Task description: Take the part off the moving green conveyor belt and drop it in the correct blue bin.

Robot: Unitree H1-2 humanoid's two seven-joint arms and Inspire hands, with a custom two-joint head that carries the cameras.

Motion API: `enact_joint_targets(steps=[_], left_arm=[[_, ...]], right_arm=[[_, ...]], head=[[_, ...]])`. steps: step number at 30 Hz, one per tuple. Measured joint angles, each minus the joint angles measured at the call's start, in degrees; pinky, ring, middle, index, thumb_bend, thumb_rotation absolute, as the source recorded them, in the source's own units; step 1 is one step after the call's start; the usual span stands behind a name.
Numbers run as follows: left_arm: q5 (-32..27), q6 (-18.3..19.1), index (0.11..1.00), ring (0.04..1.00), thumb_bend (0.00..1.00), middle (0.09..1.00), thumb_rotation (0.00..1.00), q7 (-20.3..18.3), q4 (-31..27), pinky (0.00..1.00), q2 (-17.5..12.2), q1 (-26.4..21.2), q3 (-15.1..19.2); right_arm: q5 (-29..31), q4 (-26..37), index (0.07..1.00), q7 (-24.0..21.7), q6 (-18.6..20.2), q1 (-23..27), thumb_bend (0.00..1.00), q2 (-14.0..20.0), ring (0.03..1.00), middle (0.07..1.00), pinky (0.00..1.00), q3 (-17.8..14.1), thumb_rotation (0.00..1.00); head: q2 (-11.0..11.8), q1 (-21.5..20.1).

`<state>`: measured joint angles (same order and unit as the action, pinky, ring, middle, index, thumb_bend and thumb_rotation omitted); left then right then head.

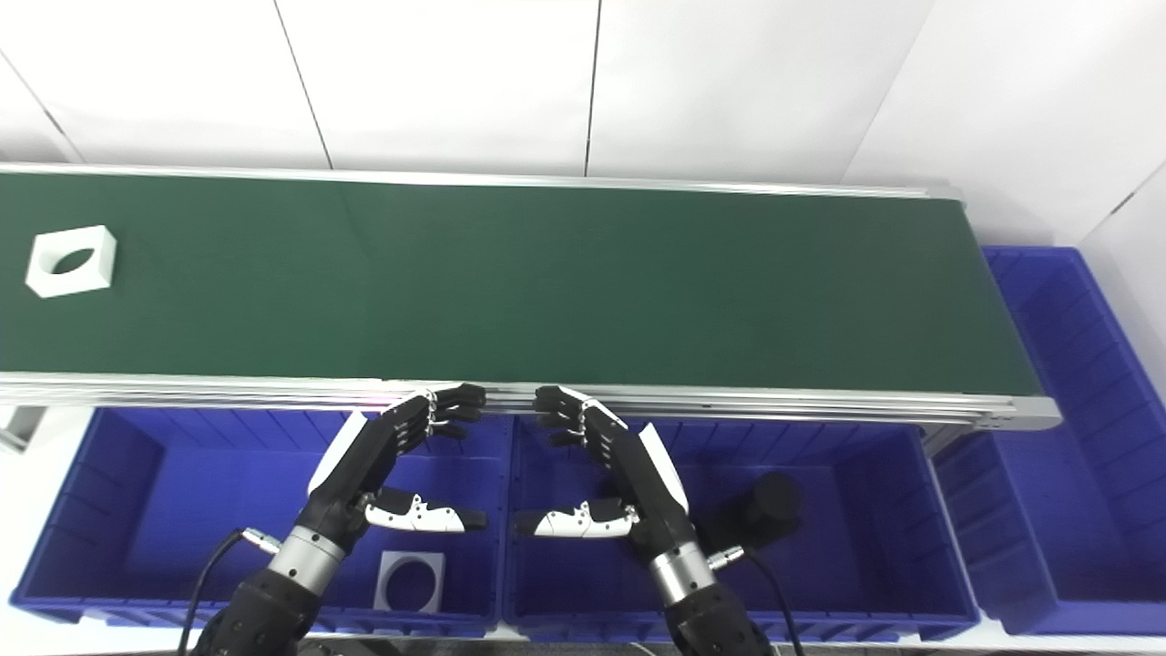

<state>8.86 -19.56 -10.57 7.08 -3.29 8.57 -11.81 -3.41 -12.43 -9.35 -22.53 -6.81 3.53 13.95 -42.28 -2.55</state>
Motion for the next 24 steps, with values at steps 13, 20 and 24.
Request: enact_joint_targets(steps=[13, 20, 24], left_arm=[[0.0, 0.0, 0.762, 0.751, 0.82, 0.786, 0.0, 0.0, 0.0, 0.69, 0.0, 0.0, 0.0], [0.0, -0.1, 0.76, 0.744, 0.82, 0.782, 0.0, 0.0, 0.0, 0.68, 0.0, 0.0, 0.0], [0.0, -0.2, 0.761, 0.747, 0.82, 0.783, 0.0, 0.0, 0.0, 0.68, 0.0, 0.0, 0.0]], right_arm=[[-0.1, -0.1, 0.813, 0.1, -0.6, 0.0, 0.86, 0.0, 0.778, 0.804, 0.72, 0.0, 0.16], [-0.3, -0.2, 0.813, 0.3, -0.6, 0.0, 0.87, 0.0, 0.775, 0.801, 0.71, 0.0, 0.17], [-0.3, -0.2, 0.811, 0.4, -0.6, 0.0, 0.87, -0.1, 0.778, 0.803, 0.72, 0.0, 0.17]], head=[[0.0, -0.1], [0.0, -0.2], [0.0, -0.2]])
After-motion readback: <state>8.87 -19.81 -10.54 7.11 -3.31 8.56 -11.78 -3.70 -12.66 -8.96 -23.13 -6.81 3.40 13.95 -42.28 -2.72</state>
